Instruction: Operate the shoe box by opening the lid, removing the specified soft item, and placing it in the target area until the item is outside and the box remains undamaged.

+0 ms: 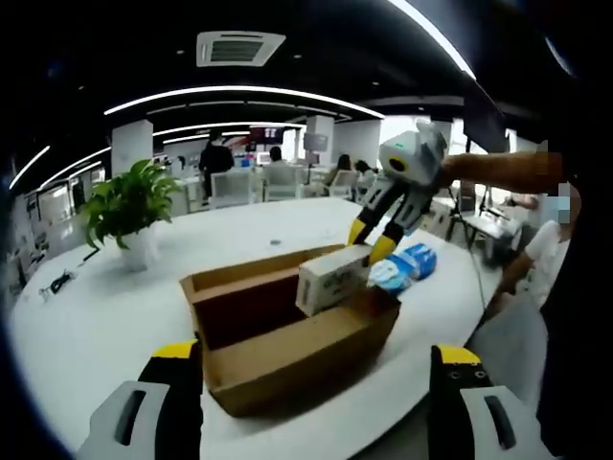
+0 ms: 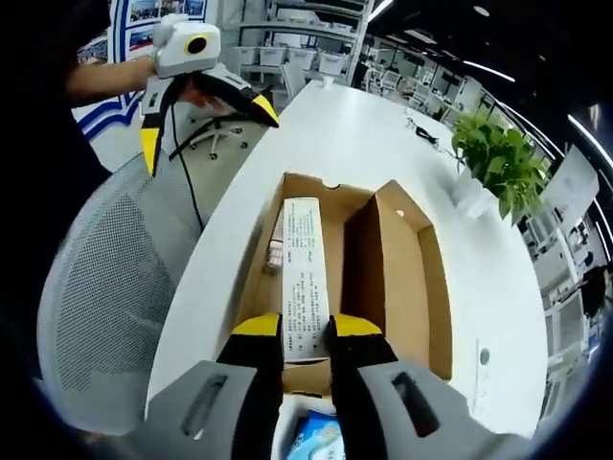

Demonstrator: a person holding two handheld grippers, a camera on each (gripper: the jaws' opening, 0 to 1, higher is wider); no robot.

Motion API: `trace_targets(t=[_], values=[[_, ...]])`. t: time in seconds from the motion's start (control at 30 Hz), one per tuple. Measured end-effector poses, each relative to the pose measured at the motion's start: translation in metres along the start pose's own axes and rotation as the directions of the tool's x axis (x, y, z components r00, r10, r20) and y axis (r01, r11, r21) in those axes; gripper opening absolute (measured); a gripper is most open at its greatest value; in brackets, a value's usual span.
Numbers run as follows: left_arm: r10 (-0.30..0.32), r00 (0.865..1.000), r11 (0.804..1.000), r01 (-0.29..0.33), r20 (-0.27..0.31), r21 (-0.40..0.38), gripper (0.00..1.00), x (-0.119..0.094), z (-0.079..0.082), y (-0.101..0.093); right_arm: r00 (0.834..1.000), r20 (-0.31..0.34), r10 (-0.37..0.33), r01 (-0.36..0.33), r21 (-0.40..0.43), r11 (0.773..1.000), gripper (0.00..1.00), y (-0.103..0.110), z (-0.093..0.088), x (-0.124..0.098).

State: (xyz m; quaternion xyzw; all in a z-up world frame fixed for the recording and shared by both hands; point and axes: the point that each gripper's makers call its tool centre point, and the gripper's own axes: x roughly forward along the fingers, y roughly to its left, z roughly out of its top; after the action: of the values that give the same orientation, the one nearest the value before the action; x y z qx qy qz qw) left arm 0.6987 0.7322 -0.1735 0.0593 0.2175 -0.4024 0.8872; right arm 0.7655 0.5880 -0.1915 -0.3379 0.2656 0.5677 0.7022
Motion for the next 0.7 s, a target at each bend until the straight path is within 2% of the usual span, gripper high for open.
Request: trace_targets(t=[0.33, 0.7], values=[[-0.025, 1.000, 1.000, 0.025, 0.010, 0.011, 1.00, 0.003, 0.005, -0.007, 0.999, 0.000, -0.041, 0.041, -0.011, 0.999, 0.15, -0.008, -0.003, -0.032], [-0.017, 0.999, 1.000, 0.017, 0.033, 0.009, 1.00, 0.001, 0.005, -0.007, 0.997, -0.016, -0.076, 0.076, 0.011, 0.997, 0.15, -0.016, -0.020, -0.064]])
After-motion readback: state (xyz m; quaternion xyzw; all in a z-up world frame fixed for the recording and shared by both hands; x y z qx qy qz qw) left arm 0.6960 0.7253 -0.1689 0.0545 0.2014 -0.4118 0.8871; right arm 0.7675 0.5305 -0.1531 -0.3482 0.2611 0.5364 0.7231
